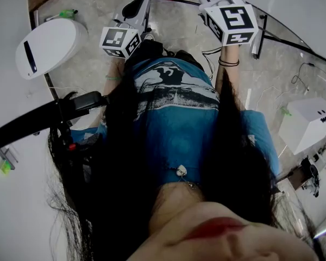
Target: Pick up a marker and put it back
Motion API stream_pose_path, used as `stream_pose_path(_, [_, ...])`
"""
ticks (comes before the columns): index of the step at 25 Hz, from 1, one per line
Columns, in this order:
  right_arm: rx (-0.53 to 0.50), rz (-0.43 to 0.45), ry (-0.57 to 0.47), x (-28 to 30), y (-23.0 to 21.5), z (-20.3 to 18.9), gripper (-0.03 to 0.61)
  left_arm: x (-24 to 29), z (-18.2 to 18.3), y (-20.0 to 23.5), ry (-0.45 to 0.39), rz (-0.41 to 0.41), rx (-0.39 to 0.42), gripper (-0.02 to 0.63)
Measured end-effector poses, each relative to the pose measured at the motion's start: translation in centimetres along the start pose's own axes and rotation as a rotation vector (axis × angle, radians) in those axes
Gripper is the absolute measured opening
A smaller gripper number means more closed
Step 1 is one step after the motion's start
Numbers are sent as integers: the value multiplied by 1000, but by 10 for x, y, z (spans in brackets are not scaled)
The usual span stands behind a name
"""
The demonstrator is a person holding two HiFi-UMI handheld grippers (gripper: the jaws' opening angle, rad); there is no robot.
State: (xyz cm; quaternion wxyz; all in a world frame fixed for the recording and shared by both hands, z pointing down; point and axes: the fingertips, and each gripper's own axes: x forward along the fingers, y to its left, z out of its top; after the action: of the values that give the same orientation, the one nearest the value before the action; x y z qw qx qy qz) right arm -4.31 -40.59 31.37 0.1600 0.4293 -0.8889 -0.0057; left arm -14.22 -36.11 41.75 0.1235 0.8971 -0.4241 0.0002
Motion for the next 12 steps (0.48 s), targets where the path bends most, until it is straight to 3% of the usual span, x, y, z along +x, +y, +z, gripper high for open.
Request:
stream_pose_path(3, [2,14,11,4,4,-6,74,1,-1,-2,5,-5,1,2])
stream_pose_path(12, [-83,103,173,49,31,-80,74,1,-4,-1,9,1,-1,2])
